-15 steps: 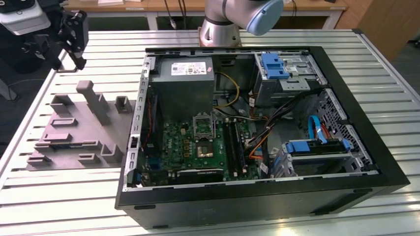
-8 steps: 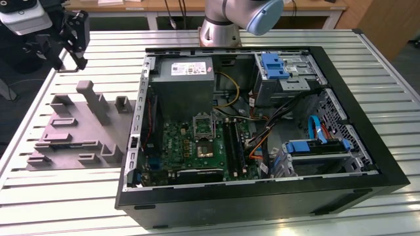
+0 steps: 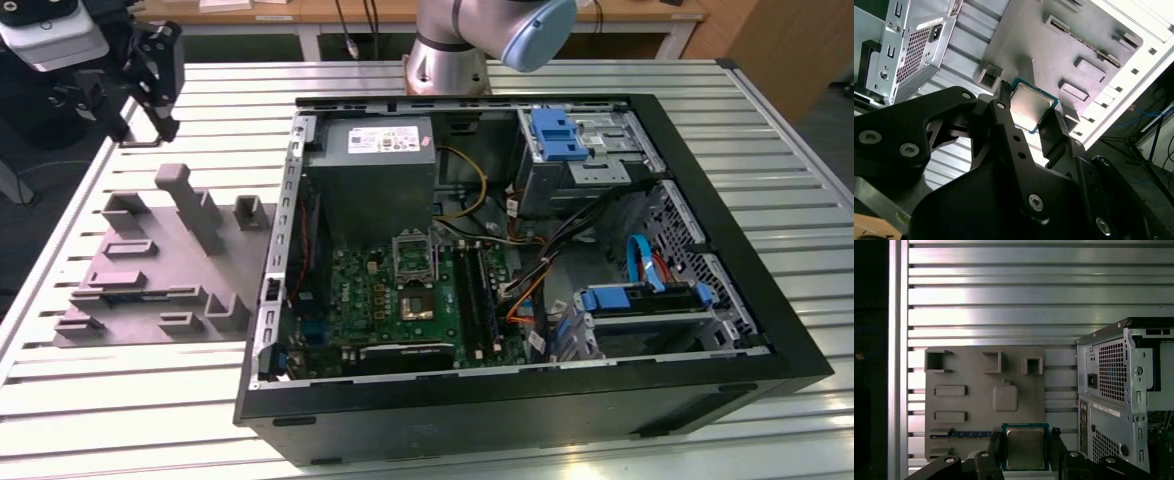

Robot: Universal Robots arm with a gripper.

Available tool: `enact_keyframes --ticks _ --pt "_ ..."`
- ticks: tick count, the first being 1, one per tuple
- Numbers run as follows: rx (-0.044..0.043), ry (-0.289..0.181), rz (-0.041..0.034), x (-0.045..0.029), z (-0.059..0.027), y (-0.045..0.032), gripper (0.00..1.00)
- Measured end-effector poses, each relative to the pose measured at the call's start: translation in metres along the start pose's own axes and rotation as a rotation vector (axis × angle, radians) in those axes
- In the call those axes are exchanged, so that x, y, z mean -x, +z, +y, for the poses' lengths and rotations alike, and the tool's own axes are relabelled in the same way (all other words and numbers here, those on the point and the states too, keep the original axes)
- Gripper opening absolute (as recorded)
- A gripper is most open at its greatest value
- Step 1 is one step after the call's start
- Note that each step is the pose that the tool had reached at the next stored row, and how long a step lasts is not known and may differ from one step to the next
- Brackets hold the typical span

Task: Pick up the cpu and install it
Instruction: 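Pick up the cpu and move it towards the insertion slot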

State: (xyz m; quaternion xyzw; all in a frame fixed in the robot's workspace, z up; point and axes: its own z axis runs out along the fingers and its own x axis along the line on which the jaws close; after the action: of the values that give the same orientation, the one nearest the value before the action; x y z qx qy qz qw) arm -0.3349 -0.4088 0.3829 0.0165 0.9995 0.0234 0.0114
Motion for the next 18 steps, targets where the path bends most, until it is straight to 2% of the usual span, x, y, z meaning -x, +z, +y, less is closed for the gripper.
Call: enact_keyframes --ticks 18 --pt "0.0 0.0 0.0 0.0054 0.0002 0.0004 0.47"
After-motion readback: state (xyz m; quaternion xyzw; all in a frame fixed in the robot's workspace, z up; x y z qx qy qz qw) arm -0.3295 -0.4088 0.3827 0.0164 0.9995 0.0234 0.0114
